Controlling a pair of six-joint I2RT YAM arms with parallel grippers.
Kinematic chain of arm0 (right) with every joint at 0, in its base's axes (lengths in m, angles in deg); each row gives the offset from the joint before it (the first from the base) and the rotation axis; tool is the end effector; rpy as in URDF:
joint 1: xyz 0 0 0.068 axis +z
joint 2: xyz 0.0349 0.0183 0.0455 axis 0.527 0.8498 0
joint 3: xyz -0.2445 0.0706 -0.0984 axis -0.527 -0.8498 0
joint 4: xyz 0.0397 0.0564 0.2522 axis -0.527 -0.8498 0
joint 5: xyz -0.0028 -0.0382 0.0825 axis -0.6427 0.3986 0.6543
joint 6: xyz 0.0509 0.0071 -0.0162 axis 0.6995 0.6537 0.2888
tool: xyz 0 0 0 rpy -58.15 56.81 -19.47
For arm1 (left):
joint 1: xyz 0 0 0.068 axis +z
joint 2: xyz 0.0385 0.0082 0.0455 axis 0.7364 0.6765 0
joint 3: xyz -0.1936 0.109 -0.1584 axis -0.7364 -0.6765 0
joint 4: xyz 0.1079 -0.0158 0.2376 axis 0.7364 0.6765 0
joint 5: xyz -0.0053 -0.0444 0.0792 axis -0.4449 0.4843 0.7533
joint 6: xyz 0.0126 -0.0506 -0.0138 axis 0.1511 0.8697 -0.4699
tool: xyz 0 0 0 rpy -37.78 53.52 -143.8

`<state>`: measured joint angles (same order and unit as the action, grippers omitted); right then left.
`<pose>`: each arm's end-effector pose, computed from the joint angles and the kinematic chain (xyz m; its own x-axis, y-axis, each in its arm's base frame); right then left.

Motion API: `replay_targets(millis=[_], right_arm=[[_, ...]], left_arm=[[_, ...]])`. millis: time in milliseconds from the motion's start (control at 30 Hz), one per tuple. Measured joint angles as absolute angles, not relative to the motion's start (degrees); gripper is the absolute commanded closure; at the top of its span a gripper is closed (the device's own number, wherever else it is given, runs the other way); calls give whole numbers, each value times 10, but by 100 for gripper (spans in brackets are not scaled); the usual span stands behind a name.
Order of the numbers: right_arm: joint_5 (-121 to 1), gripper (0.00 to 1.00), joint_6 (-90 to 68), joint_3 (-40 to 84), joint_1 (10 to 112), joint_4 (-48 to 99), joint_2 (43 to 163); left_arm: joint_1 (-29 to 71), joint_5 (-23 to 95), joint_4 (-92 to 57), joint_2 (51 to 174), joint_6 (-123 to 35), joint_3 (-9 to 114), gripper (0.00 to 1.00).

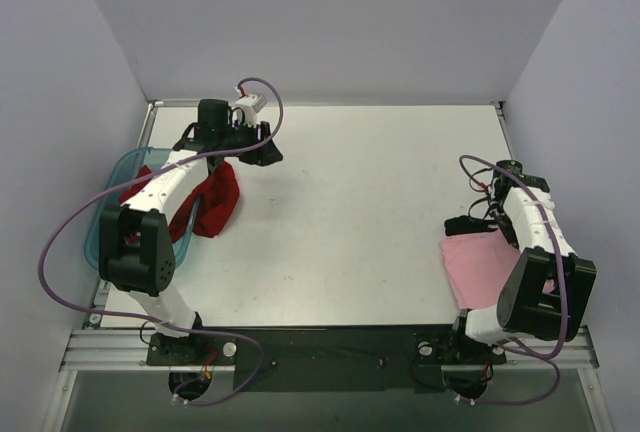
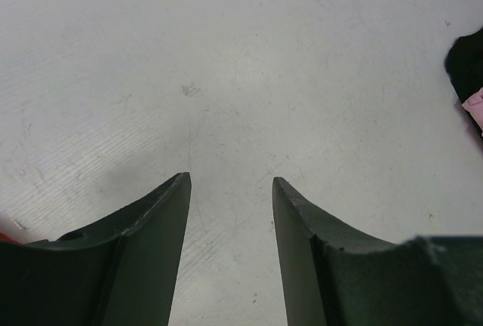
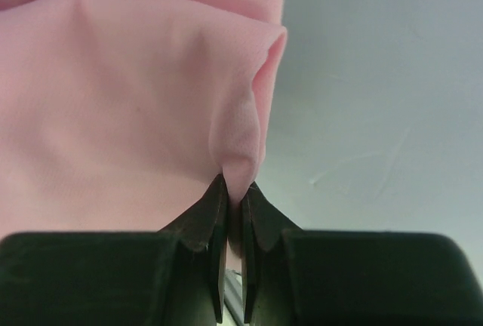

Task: Fold and stack the t-shirts
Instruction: Put the neatly folded tshirt into the corner of the board with the right arm

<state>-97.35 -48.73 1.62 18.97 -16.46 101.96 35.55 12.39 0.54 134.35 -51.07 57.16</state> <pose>0.2513 -0.0754 0.2274 -0.9674 -0.2367 -0.0900 -0.1397 0.7955 -0.5897 0.3763 -0.0986 0.2833 -0.6301 0.0613 -0.7741 0.5409 0.7499 -0.3809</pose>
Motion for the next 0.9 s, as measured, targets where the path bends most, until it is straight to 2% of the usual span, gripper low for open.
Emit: replay_targets(millis=[233,433,500,533,600,900], right_arm=[[-967,100,-453,15,124,-104,1025],[-960,98,-436,4,110,-70,1046],[-959,76,-427,4,104,-64,1061],[-961,53,-420,4,101,-61,1069],[-972,41,-401,1,95,-52,1080],[-1050,38,-339,0,56,-23,1081]], left_arm=[[355,124,5,1343,-506,571,43],[356,124,5,1344,-506,571,43],[356,124,5,1343,-507,571,43],[357,124,5,1344,-507,571,43],[357,124,5,1344,-507,571,43],[363,123,6,1343,-510,571,42]])
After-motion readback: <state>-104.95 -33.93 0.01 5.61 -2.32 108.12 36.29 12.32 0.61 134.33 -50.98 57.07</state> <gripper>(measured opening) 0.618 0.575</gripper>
